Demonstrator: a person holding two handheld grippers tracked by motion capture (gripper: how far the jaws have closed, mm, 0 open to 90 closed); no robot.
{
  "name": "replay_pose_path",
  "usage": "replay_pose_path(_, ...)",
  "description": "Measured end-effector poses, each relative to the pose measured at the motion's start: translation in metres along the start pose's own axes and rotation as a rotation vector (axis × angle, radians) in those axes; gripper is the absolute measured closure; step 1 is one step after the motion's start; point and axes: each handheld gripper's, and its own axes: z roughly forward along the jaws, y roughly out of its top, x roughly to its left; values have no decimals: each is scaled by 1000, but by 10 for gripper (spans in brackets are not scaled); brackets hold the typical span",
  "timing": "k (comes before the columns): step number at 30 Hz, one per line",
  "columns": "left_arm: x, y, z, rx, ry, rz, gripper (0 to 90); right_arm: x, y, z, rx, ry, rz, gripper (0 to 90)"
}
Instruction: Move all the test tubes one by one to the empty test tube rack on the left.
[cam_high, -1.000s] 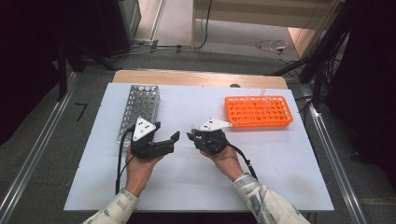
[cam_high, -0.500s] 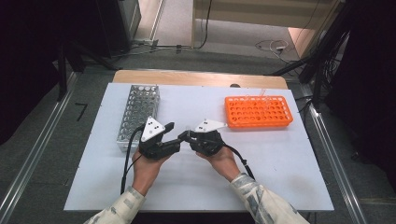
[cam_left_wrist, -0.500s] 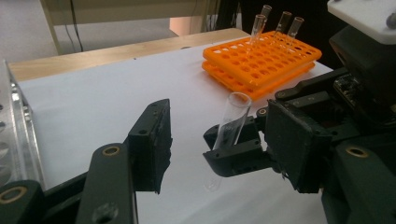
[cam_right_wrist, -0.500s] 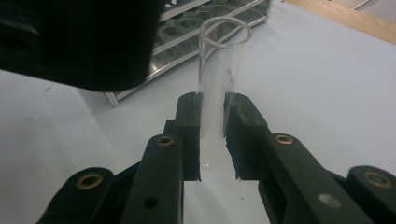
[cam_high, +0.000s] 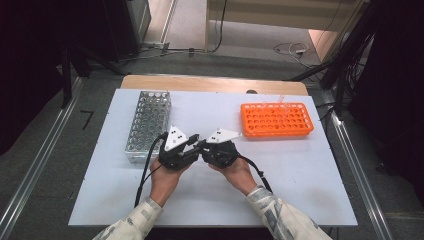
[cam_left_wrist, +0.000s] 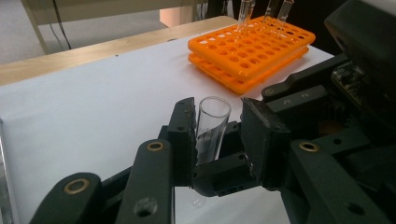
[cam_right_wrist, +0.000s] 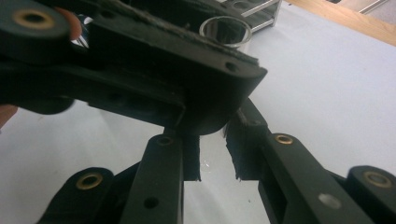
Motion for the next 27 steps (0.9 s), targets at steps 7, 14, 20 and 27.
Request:
replay_pose_path(7, 0, -1, 0, -3, 27, 9, 748, 0, 0, 0, 5, 3, 2, 732)
replay_pose_path(14, 3, 0, 2, -5, 19, -25, 757, -1, 0, -2, 0, 4, 12, 694)
replay_pose_path(20, 5, 1, 1, -9, 16, -44, 758, -4, 1, -3, 3, 24, 23, 581)
replay_pose_path(27, 10, 3, -3, -17, 16, -62, 758, -5, 2, -7, 8, 48, 26, 428)
